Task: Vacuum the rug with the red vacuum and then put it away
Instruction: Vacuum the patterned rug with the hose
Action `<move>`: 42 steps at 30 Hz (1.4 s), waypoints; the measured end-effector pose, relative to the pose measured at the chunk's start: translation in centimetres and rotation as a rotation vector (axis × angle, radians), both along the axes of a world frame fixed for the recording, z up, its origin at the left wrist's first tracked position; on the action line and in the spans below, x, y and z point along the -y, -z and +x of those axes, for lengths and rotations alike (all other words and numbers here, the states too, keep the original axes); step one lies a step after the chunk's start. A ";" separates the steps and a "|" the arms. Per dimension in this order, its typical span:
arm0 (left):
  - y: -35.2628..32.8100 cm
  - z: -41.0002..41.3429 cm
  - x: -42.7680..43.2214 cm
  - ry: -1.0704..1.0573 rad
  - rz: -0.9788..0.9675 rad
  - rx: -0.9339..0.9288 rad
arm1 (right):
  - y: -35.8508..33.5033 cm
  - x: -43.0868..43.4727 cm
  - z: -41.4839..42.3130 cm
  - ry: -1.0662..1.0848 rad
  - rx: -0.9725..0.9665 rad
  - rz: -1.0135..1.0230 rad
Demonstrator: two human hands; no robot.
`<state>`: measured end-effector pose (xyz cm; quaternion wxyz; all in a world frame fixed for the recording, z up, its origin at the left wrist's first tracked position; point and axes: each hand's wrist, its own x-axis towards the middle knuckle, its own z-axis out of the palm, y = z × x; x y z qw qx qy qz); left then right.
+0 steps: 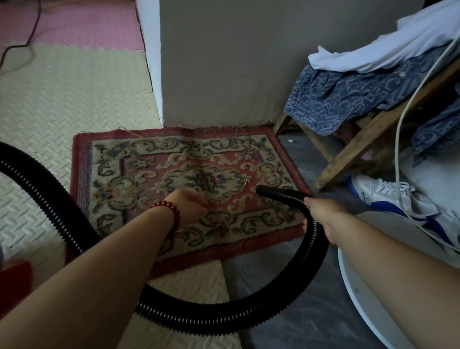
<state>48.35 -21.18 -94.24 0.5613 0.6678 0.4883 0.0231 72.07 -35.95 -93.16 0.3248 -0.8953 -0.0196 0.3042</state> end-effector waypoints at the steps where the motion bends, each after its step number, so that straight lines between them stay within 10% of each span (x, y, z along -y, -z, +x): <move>1: 0.1 0.0 -0.1 0.003 -0.008 -0.004 | -0.3 -0.1 -0.3 0.004 -0.003 0.017; 42: 0.0 -1.6 -1.4 -0.004 0.005 -0.056 | -2.7 -5.6 -8.4 -0.252 -0.065 -0.113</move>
